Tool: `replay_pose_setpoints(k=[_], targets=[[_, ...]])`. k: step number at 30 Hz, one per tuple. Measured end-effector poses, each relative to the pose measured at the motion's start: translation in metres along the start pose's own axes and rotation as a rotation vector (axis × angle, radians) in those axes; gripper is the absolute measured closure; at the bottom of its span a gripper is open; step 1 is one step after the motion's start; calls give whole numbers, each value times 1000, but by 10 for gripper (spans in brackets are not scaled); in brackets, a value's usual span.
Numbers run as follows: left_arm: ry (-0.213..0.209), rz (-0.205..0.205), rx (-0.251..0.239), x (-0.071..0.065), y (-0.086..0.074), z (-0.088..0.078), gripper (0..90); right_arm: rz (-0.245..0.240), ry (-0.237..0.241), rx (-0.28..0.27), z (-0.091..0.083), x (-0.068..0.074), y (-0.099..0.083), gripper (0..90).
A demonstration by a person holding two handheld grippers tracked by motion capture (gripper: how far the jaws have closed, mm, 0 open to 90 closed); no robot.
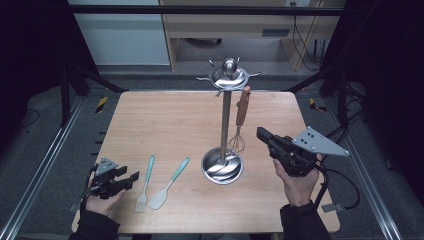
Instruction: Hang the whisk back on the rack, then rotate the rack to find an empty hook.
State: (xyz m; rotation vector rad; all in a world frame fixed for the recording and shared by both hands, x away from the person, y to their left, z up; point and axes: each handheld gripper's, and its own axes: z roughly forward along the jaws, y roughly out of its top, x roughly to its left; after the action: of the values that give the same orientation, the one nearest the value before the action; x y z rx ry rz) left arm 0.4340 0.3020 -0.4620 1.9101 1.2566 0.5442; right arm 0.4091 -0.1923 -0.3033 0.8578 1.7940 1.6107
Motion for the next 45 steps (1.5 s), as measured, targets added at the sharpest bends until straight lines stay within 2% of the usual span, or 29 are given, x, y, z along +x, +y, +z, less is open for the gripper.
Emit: replay_pose_setpoints(k=[1,4,6,8,9,21,25,29,38,41,45], targets=[[-3,6,0,-1,1,-1,451,0,-18,20,0,-3,-6,868],[-12,8,-1,-3,3,-1,460,3,-35,36,0,-7,-11,845],[-24,9,-1,-5,5,-2,464,5,-73,67,-1,-13,-23,794],[-25,15,0,-6,5,-2,467,6,-82,75,-1,-15,-25,784],[-32,23,4,-8,7,-3,467,15,-111,96,-3,-19,-34,751],[-85,88,41,-30,18,0,461,40,-197,218,-5,-37,-88,554],[-105,107,56,-37,19,2,459,56,-207,249,-6,-42,-103,528],[-123,125,76,-44,20,4,463,49,-222,282,-9,-45,-114,522],[-148,168,114,-58,24,10,488,51,-241,323,-15,-49,-126,510],[-151,166,116,-61,25,12,500,55,-249,335,-15,-50,-128,506],[-156,201,149,-69,31,18,515,58,-246,360,-15,-49,-133,506]])
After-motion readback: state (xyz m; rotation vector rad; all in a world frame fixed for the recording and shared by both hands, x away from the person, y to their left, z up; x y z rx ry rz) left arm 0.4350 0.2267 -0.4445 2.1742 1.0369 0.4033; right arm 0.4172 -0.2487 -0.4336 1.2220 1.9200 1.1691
